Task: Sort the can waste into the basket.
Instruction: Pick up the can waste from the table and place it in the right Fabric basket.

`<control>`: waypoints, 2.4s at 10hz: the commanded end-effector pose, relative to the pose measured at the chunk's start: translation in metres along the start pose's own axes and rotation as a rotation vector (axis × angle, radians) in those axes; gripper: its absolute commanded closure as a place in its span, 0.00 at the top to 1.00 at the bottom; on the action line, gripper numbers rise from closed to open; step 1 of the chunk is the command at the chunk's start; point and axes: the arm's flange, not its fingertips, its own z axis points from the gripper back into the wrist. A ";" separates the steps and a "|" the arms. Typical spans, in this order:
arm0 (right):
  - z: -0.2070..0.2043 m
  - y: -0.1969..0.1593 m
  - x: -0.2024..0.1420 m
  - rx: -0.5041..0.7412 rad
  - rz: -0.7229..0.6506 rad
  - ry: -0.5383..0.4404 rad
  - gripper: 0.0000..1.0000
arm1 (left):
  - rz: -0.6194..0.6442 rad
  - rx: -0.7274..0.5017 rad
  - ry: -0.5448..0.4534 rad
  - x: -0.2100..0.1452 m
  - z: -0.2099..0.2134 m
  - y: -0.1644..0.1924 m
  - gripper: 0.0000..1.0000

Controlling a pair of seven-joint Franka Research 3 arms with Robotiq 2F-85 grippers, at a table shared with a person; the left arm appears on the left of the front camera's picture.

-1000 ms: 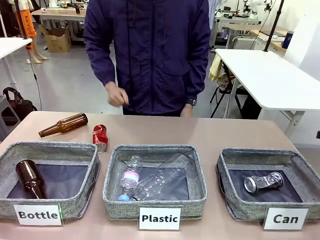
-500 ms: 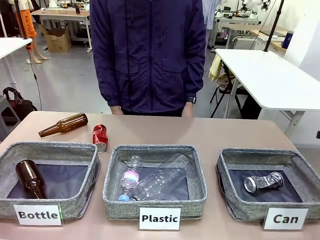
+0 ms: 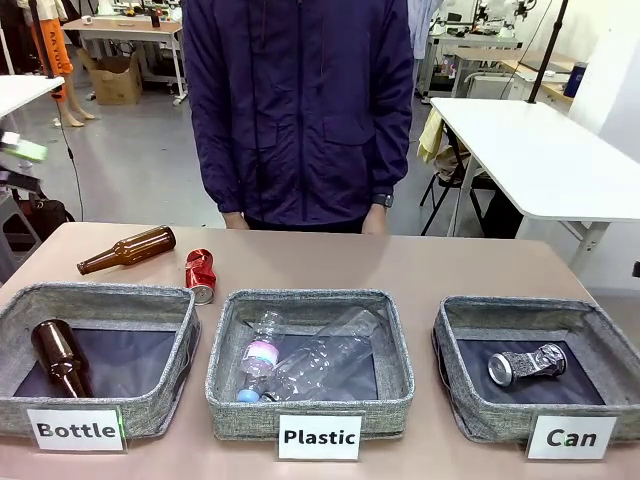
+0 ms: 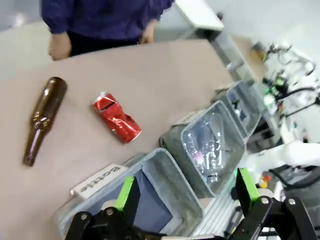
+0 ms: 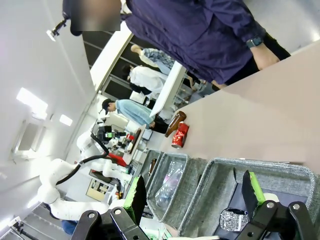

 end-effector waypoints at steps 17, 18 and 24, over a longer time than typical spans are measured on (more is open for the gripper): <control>0.001 0.005 0.004 0.007 -0.015 -0.012 1.00 | 0.202 0.040 -0.145 -0.077 0.100 0.082 1.00; 0.001 0.005 0.004 0.007 -0.015 -0.012 1.00 | 0.210 0.005 -0.180 -0.097 0.120 0.098 1.00; 0.001 0.005 0.004 0.007 -0.015 -0.012 1.00 | 0.321 -0.123 -0.393 -0.196 0.181 0.170 1.00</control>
